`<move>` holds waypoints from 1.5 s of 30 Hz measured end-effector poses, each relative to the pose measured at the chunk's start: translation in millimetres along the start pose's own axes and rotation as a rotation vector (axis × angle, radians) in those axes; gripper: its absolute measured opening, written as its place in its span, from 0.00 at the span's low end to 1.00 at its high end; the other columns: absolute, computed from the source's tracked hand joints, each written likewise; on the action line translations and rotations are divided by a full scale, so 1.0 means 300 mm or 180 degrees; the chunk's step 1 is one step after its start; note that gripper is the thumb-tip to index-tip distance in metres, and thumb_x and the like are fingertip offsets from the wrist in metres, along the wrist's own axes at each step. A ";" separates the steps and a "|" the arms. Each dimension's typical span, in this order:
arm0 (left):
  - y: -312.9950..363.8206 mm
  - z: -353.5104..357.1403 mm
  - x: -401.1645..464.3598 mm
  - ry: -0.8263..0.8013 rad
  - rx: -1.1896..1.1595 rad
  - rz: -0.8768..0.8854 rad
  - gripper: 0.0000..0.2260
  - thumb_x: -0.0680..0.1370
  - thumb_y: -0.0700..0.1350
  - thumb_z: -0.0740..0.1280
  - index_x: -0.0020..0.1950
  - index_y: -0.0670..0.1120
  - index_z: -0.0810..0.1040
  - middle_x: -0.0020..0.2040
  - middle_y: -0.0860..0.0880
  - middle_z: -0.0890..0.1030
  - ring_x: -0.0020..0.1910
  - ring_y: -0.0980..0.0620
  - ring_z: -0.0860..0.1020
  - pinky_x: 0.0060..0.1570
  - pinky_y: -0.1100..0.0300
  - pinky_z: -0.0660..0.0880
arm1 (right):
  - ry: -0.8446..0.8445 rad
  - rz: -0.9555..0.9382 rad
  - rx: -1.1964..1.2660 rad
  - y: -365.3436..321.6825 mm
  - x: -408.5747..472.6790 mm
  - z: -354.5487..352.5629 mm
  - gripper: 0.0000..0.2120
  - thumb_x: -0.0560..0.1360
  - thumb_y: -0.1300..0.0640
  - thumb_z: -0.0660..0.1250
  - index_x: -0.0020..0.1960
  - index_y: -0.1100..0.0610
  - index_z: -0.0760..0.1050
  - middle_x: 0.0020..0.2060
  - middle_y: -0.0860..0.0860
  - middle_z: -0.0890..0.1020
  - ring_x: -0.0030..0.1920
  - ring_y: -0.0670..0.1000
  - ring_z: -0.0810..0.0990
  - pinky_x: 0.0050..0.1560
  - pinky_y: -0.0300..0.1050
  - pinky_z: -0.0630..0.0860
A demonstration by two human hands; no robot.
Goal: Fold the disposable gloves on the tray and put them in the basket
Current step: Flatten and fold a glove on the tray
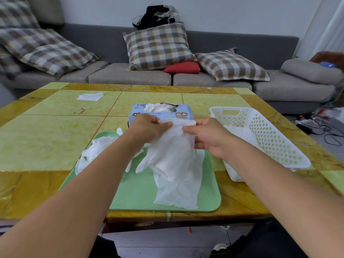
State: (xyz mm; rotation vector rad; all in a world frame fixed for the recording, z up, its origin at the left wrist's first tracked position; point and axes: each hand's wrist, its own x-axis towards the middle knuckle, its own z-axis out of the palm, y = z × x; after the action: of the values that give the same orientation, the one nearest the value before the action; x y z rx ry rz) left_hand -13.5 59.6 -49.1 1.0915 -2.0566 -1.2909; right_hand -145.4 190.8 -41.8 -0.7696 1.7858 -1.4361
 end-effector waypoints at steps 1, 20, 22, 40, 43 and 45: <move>0.013 -0.006 0.009 -0.0033 -0.0221 0.0146 0.16 0.74 0.50 0.76 0.37 0.41 0.77 0.35 0.46 0.78 0.35 0.50 0.75 0.48 0.49 0.82 | 0.0240 -0.0285 -0.0046 -0.013 0.009 -0.001 0.08 0.76 0.60 0.73 0.51 0.64 0.81 0.51 0.65 0.85 0.41 0.53 0.83 0.46 0.53 0.85; -0.098 -0.067 -0.139 -0.1910 0.1471 0.1253 0.05 0.71 0.42 0.80 0.43 0.50 0.87 0.40 0.55 0.86 0.41 0.58 0.84 0.50 0.59 0.81 | -0.1737 -0.1078 -0.3805 0.078 -0.102 -0.062 0.04 0.74 0.61 0.74 0.48 0.56 0.84 0.40 0.47 0.84 0.42 0.46 0.81 0.46 0.45 0.79; -0.093 -0.070 -0.152 -0.2063 0.1515 0.1242 0.05 0.71 0.42 0.80 0.43 0.51 0.87 0.40 0.56 0.86 0.41 0.57 0.84 0.52 0.56 0.81 | -0.1800 -0.1068 -0.3709 0.068 -0.119 -0.060 0.04 0.72 0.61 0.75 0.46 0.55 0.83 0.38 0.47 0.83 0.41 0.47 0.81 0.46 0.46 0.79; -0.107 -0.033 -0.062 -0.0887 0.1670 0.1241 0.15 0.71 0.58 0.77 0.52 0.50 0.85 0.47 0.57 0.84 0.46 0.59 0.81 0.49 0.61 0.78 | -0.0208 -0.1046 -0.2878 0.060 0.024 -0.027 0.10 0.77 0.52 0.73 0.48 0.59 0.84 0.42 0.52 0.85 0.43 0.52 0.83 0.48 0.51 0.81; -0.140 0.022 -0.012 -0.0881 0.2157 0.1042 0.34 0.67 0.61 0.79 0.70 0.52 0.75 0.63 0.51 0.79 0.62 0.51 0.77 0.61 0.56 0.74 | 0.0229 -0.0753 -0.3181 0.088 0.134 0.011 0.12 0.78 0.54 0.71 0.40 0.59 0.75 0.39 0.54 0.77 0.42 0.56 0.76 0.35 0.45 0.71; -0.148 0.050 0.006 -0.1366 0.2491 0.0822 0.44 0.67 0.61 0.79 0.78 0.54 0.64 0.71 0.50 0.73 0.68 0.48 0.72 0.67 0.53 0.70 | 0.0201 -0.0444 -0.3526 0.125 0.187 0.032 0.18 0.79 0.52 0.70 0.37 0.55 0.65 0.37 0.50 0.70 0.42 0.55 0.72 0.32 0.44 0.63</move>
State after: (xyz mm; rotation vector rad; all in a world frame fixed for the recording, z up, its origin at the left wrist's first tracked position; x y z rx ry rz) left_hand -8.9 55.3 -95.5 0.8184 -3.0439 -0.6128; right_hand -170.3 147.9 -88.8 -1.3933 2.5877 -0.4183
